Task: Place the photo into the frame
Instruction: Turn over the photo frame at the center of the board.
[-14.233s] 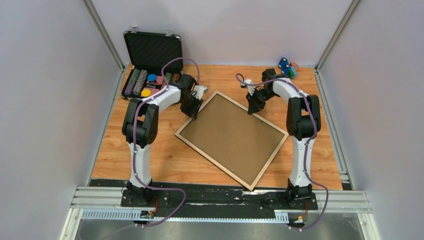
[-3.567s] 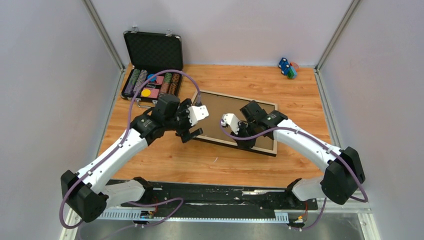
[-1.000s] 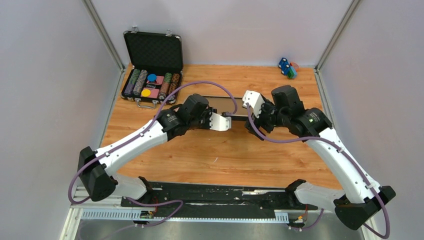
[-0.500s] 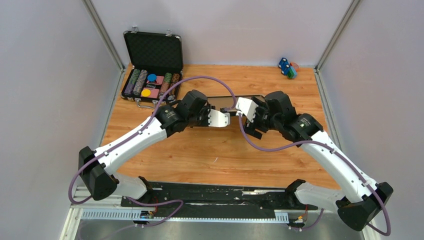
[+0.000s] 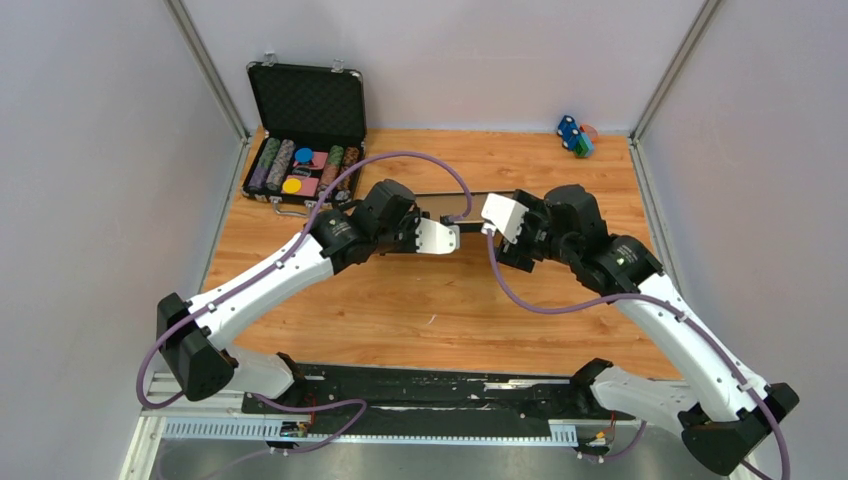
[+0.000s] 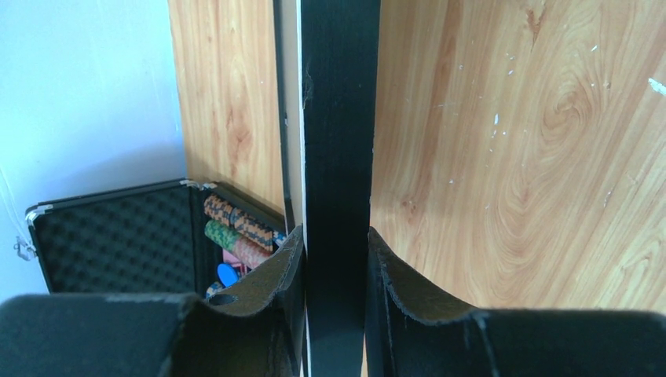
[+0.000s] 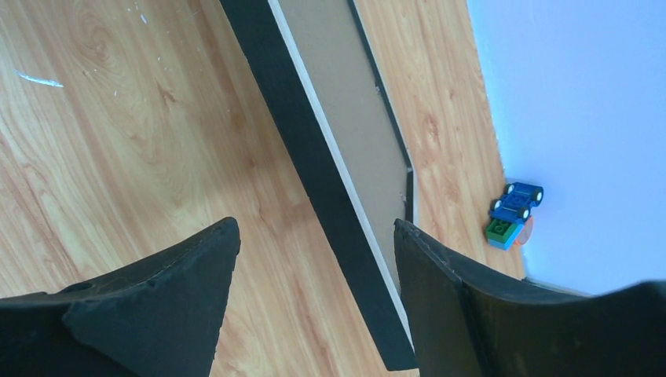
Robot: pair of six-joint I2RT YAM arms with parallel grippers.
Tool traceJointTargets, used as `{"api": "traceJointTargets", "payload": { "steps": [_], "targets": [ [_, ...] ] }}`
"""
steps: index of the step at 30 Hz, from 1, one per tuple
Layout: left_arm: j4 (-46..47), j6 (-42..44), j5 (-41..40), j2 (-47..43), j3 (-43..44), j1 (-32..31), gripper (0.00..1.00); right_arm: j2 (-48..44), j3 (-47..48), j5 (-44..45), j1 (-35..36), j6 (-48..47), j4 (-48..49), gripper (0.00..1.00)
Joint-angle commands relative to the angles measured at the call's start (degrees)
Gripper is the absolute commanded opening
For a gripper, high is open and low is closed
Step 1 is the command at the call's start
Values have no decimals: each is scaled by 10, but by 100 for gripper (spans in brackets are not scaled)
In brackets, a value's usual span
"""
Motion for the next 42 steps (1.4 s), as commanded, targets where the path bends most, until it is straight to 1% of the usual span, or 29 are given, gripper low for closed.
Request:
{"api": "traceJointTargets", "payload": {
  "steps": [1,4,11,14,16,20,24,25,26,27,28,29,30,31,32,33,34,36,42],
  "targets": [
    [4,14,24,-3,43,-4,0,-8,-7,10,-1,-20,25,74],
    [-3,10,31,-1,54,-4,0,5,-21,12,-1,-22,37,74],
    [-20,-1,52,-4,70,-4,0,43,-56,36,-1,-35,106,74],
    [-23,-2,53,-8,69,-4,0,63,-57,37,-1,-39,127,71],
    [-23,-2,53,-8,69,-4,0,75,-55,39,-1,-36,132,64],
    [-23,0,49,-9,66,-4,0,79,-52,44,-1,-36,133,41],
    [-19,4,41,-9,63,-4,0,63,-51,44,-1,-35,131,25],
    [-19,4,40,-9,63,-4,1,59,-49,44,-1,-34,129,18],
    [-18,4,38,-8,66,-4,4,57,-47,44,-1,-33,126,11],
    [-17,4,36,-7,66,-4,13,55,-42,44,-1,-31,120,2],
    [-14,5,32,-7,68,-4,27,54,-34,41,-1,-27,114,0],
    [-11,6,29,-8,68,-4,35,54,-28,36,-1,-24,108,0],
    [-3,5,22,-10,68,-4,51,54,-20,30,-1,-20,101,0],
    [2,5,18,-11,67,-3,60,55,-10,23,-1,-14,93,0],
    [14,4,11,-15,65,-3,73,57,-1,17,-1,-7,84,0],
    [20,3,8,-17,64,-2,79,58,10,12,-1,-1,75,0],
    [35,-1,0,-23,61,-1,93,60,20,7,-1,4,66,0],
    [56,-8,-12,-32,61,4,99,62,41,-1,-1,16,51,0],
    [127,-81,-31,-72,76,43,100,88,132,-2,-2,60,-4,0]
  ]
}}
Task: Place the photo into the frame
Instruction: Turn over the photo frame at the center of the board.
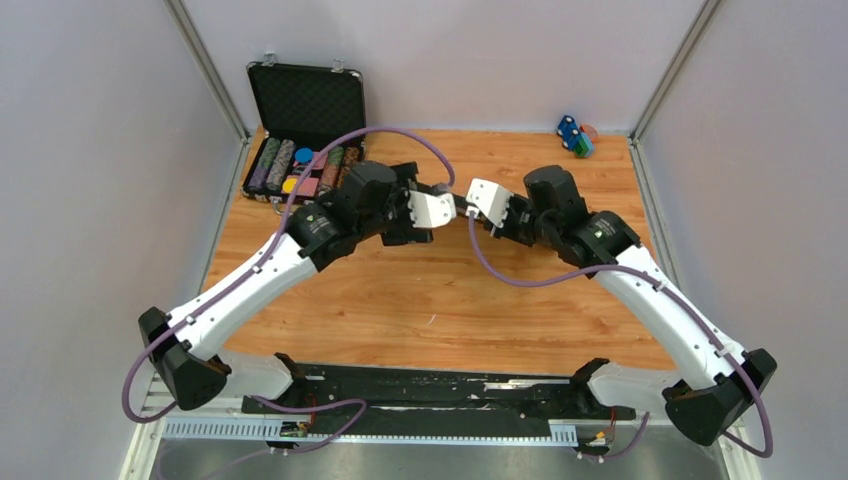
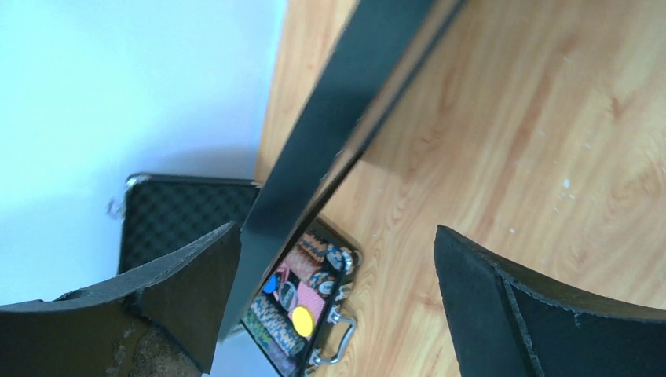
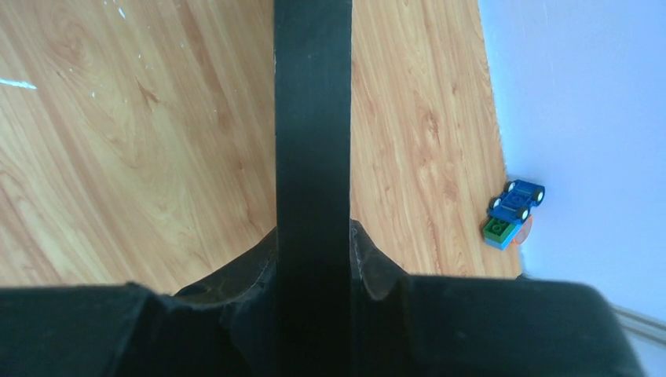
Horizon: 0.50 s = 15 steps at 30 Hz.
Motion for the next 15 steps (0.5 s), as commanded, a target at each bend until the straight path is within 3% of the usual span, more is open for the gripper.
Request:
{"api": "traceJointTargets", "payload": {
  "steps": [1,8,15],
  "targets": [
    [98,-84,-27,-61,33,28,100,19,105,-21,-3,94,-14,0],
    [112,-143,-54,-102,38,44,100,116,263,-24,-42,197,-100,0],
    [112,-151,-70,-113,5,50,100,196,382,-134,-165,300,-152,0]
  ]
}}
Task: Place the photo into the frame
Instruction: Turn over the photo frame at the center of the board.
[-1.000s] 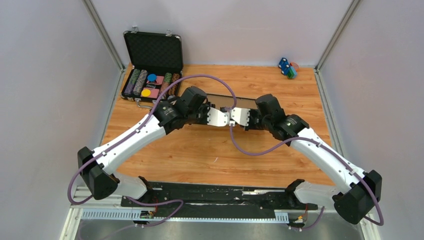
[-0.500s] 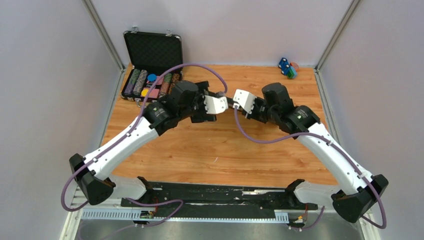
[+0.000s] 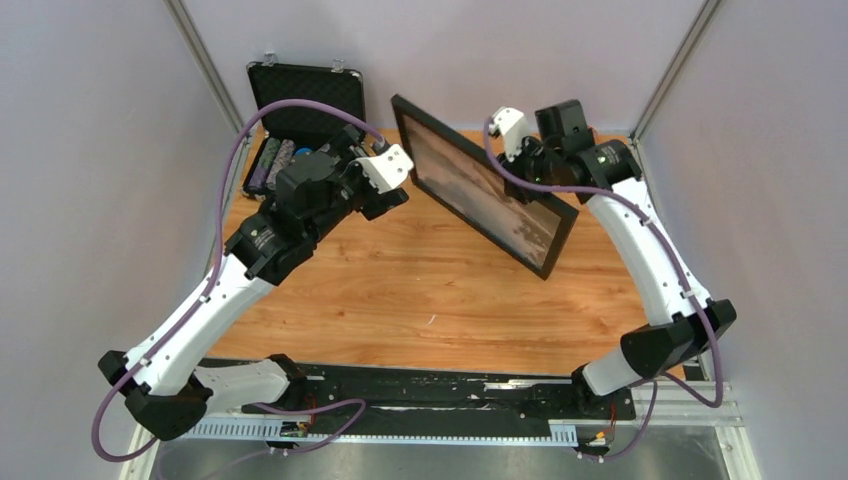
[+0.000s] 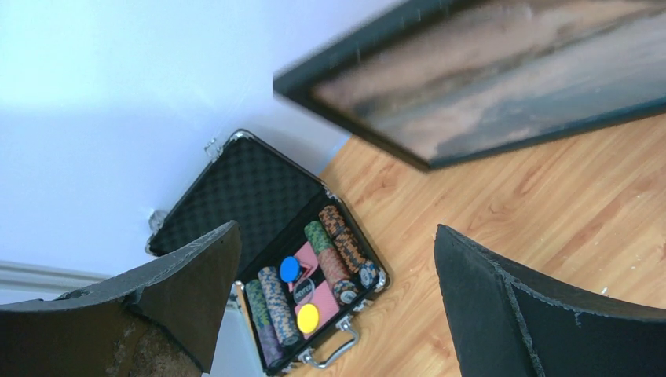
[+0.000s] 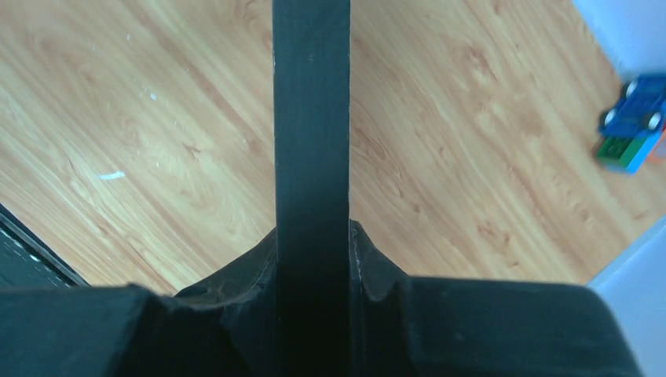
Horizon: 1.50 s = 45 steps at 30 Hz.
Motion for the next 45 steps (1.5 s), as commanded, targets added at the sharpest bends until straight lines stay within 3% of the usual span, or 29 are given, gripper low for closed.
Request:
{"api": "traceJointTargets", "payload": {
  "steps": [1,12,20,28,33,38,43,45],
  "targets": [
    [17,-31,-15,-3,-23,6,100,24,100,-89,-96,116,23,0],
    [30,-56,6,3,-75,11,100,121,154,-357,-344,228,6,0],
    [37,-75,25,18,-90,13,100,144,120,-465,-437,290,10,0],
    [49,-85,37,29,-116,14,100,68,-116,-511,-462,350,132,2],
    [76,-91,37,36,-156,14,100,-14,-325,-511,-463,418,313,6],
    [103,-122,65,91,-197,21,100,-60,-510,-516,-462,480,488,25],
    [91,-140,122,160,-195,35,100,-81,-580,-481,-449,454,517,45],
    [94,-132,150,181,-201,36,100,-70,-584,-479,-445,444,516,49]
  ]
}}
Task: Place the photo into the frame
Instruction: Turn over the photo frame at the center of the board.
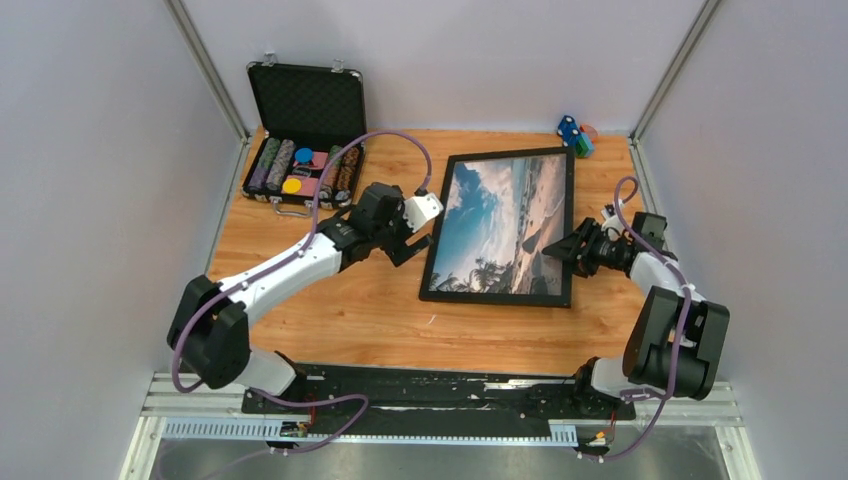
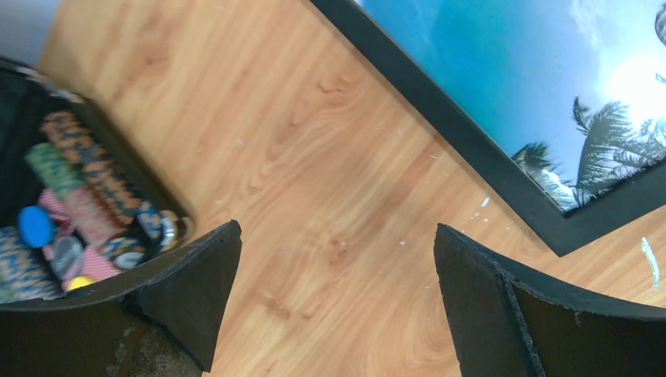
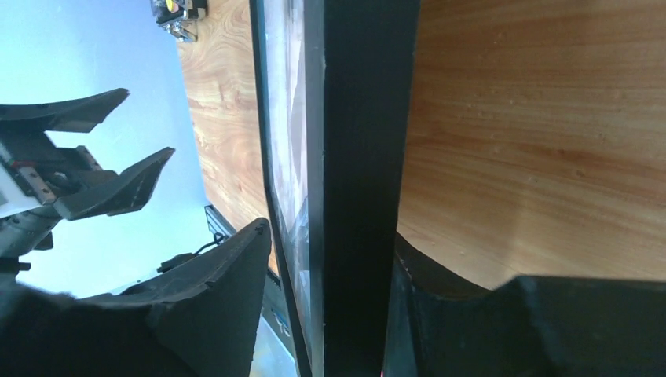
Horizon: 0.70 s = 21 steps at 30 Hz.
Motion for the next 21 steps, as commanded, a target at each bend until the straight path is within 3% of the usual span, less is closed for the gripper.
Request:
{"api": "traceJointTargets", "payload": {
  "steps": [1,11,14,21],
  "targets": [
    [22,-17,79,26,-8,5,100,-10,4,-12,11,-21,96,50],
    [4,13,156,39,-28,-6,100,116,50,38,14,-74,36,66],
    [21,29,141,30,-50,-33,100,136,73,78,17,-92,-1,68],
    [77,51,71,72,-74,-117,100,166,140,161,26,-152,-110,82]
  ]
}}
